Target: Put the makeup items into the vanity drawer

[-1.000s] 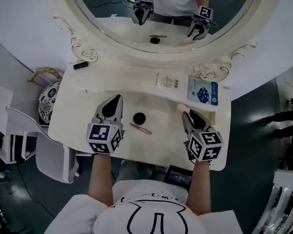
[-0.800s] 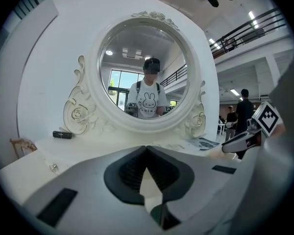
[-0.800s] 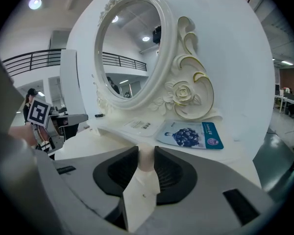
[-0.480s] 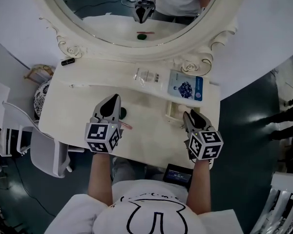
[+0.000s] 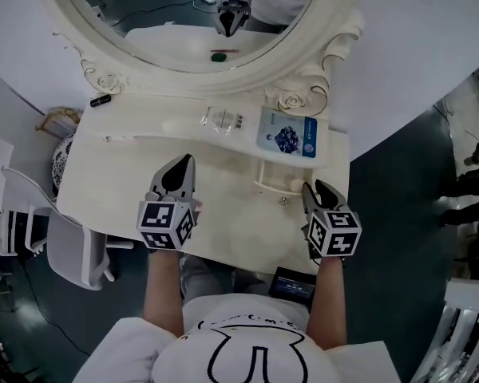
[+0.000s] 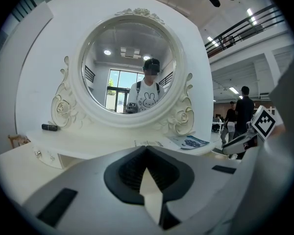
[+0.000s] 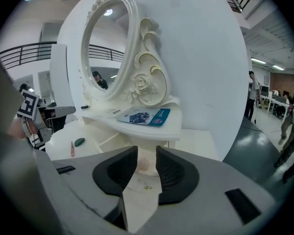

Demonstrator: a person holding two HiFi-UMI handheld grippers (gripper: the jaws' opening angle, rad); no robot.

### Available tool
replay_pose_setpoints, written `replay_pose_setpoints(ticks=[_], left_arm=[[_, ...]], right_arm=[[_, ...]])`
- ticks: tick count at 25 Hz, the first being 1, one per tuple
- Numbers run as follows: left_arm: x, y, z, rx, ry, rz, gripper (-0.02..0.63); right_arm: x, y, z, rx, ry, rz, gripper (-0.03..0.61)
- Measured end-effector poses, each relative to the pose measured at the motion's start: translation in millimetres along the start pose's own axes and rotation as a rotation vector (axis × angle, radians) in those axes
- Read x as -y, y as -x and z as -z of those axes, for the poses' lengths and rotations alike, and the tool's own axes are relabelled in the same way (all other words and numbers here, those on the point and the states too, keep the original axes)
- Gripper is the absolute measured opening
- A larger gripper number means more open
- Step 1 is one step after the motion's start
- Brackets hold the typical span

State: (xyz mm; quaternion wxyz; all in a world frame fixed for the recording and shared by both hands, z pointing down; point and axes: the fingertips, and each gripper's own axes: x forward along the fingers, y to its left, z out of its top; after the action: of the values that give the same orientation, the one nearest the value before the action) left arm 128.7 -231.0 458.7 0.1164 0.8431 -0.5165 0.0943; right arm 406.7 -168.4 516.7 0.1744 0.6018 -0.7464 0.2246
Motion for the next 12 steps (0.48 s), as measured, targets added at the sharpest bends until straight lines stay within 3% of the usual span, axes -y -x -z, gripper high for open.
replay_pose_setpoints(ticks=[12], left_arm=[[-4, 16, -15, 0.017, -0.028, 0.031, 0.008]], right_arm=[[-18, 18, -24, 0.073, 0.0, 0.013, 0.117]])
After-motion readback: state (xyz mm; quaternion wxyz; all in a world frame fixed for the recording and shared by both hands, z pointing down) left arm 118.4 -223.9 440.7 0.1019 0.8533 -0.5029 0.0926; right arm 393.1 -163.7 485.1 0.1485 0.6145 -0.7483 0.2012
